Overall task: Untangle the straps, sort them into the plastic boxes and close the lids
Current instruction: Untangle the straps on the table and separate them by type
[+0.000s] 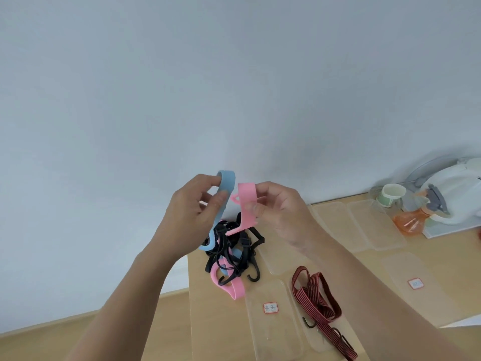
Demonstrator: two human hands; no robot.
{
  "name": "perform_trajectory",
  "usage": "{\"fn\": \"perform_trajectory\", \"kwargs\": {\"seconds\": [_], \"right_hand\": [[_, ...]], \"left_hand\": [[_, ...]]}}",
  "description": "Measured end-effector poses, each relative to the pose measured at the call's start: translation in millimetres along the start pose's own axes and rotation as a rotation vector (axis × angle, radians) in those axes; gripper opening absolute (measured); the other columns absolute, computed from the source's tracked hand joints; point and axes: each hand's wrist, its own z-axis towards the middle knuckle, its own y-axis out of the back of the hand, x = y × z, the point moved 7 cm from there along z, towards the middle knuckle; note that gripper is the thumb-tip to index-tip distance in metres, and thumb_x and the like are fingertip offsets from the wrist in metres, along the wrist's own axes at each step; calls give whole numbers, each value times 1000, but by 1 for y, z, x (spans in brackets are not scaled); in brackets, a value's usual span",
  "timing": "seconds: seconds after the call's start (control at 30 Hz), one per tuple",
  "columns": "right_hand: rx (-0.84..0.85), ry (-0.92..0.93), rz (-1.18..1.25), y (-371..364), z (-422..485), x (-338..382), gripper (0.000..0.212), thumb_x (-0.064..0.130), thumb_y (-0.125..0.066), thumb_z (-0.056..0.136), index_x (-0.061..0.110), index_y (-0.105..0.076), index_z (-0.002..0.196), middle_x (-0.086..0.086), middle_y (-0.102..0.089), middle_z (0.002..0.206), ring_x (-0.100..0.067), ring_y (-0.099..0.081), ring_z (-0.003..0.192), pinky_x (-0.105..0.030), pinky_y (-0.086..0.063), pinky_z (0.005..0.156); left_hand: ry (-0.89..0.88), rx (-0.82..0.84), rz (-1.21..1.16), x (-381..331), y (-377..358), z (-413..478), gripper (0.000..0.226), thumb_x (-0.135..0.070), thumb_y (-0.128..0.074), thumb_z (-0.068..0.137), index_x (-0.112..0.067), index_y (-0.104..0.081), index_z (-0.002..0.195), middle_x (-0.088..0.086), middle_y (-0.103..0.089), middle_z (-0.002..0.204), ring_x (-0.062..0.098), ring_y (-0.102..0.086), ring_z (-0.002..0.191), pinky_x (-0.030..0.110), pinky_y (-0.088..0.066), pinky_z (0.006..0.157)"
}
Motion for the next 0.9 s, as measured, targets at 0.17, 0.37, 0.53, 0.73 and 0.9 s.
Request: {"fn": "perform_trajectory", "kwargs": {"seconds": [0.17,0.37,0.53,0.73,0.9], "right_hand": [[-37,57,6,21,-12,29,18,17,-67,93,25,-72,108,0,-72,97,-35,-67,92,-57,-58,84],[-155,104,-78,70,-53,44,12,10,-69,94,20,-72,98,0,-54,91,-9,-56,81,-22,-52,66],[-308,126,-250,132,-100,45,14,31,-73,91,18,-75,97,11,-56,131,-10,-57,119,-23,-52,92],[-441,123,-125,222,-146,45,30,36,-61,98,8,-67,108,-19,-68,99,-39,-67,96,-64,-51,89],[-279,30,-31,283,-182,31,24,11,-61,99,18,-63,122,-4,-69,106,-29,-68,90,-50,-60,77]], "left_hand": [[-42,83,-80,-33,1,1,26,-19,-60,101,-26,-67,125,-13,-67,126,13,-69,97,37,-58,78],[-107,135,-53,-62,-40,-7,16,-21,-66,96,-24,-76,107,-9,-62,114,9,-68,91,31,-60,65],[-200,146,-50,-87,-106,-16,22,-38,-64,90,-21,-77,96,-18,-52,137,3,-56,122,13,-51,86],[-117,148,-378,-124,-191,-31,20,-22,-59,97,-16,-75,107,-5,-78,104,11,-71,103,27,-53,91],[-49,154,-471,-142,-267,-49,27,-19,-61,100,-20,-66,127,1,-73,114,18,-71,100,44,-57,96]]}}
